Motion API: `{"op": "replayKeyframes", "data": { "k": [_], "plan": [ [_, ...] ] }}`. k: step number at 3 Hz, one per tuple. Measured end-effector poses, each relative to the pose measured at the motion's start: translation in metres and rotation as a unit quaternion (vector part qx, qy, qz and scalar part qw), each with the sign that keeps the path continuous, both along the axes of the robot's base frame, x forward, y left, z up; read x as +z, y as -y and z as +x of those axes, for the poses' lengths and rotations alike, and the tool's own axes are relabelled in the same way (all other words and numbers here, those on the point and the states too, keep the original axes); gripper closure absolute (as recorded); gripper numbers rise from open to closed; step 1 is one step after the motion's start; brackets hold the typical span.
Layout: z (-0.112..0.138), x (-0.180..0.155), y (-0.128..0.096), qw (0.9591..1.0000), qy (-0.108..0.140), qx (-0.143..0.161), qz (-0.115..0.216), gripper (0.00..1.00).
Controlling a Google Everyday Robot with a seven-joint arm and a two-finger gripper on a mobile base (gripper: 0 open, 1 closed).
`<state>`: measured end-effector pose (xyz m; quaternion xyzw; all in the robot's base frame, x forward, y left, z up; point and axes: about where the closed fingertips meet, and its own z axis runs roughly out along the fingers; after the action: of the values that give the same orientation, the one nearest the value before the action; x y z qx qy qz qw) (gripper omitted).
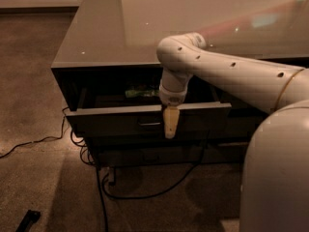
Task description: Open top drawer
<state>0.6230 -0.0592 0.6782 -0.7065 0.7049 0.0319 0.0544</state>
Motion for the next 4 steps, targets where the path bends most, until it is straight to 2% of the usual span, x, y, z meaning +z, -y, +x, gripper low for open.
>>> {"op": "replayKeyframes", "data": {
  "k": [1,2,4],
  "plan": [
    [-0.026,-0.025,0.009,0.9994,-0.03,-0.009,-0.013,0.0],
    [-0.037,-0.035,0.01,0.9989,-0.044,-0.008,-0.017,0.19],
    [-0.042,-0.026,0.011,0.9986,-0.048,-0.009,-0.019,0.65]
  ]
}}
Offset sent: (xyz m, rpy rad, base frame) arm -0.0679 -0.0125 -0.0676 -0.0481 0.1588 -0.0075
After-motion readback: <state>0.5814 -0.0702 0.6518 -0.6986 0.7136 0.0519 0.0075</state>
